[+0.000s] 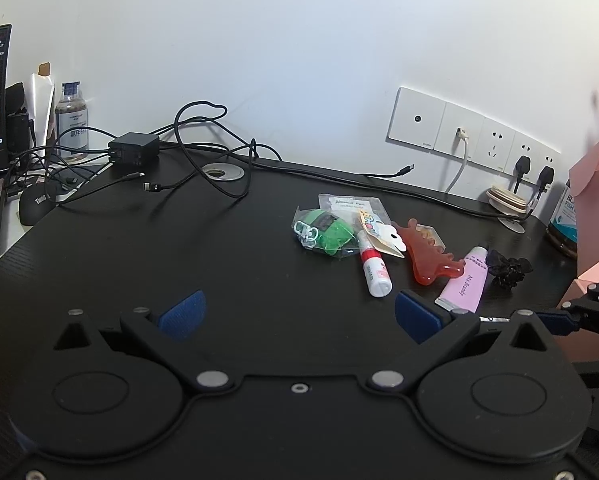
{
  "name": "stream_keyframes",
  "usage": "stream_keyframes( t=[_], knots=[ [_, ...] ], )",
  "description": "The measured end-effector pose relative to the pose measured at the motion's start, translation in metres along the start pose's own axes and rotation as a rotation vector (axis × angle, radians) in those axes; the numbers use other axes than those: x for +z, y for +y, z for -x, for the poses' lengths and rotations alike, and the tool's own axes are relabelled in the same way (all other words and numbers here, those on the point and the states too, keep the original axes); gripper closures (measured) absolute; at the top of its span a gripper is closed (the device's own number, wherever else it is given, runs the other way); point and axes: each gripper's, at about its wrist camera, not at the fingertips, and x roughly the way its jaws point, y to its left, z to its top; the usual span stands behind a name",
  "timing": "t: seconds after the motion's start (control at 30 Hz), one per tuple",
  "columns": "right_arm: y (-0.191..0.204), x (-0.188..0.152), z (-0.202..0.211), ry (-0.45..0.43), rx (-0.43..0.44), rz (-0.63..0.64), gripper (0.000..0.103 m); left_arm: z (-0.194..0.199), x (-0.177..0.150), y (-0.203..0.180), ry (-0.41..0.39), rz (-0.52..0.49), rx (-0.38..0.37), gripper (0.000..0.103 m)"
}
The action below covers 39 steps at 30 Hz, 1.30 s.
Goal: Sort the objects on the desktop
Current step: 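Move the right tool toward the white squeeze tube on the desk, then close the right gripper on the white squeeze tube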
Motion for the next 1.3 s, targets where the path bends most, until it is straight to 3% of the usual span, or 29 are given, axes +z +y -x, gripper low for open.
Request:
stream_keyframes(
  t=[0.3,0.47,0.77,1.0,1.13,1.2,1.3],
  knots=[
    [-0.006,0.000,-0.005,0.045,-0.028,0.051,0.058,0.000,0.000,0.001,0.000,-0.002,-0.004,0.000],
    [-0.004,-0.004,-0.008,0.056,-0.042,0.050,0.058,0.001,0.000,0.000,-0.003,-0.004,-0.001,0.000],
    [0.002,-0.007,0.010,0.086,0.031,0.014,0.058,0.002,0.000,-0.001,-0.006,-0.012,-0.001,0.000],
    [0.000,-0.005,0.002,0.082,0.018,-0.025,0.054,0.002,-0.001,-0.002,-0.011,-0.022,0.001,0.000],
    [0.000,-0.004,0.001,0.079,0.037,-0.034,0.062,0.002,-0.001,-0.002,-0.011,-0.020,0.000,0.000],
    [0.000,-0.005,0.001,0.081,0.044,-0.034,0.079,0.002,-0.001,-0.002,-0.010,-0.021,-0.002,0.000],
    [-0.001,-0.008,0.002,0.074,0.048,-0.049,0.079,0.003,-0.001,-0.002,-0.012,-0.022,-0.003,0.000]
  ],
)
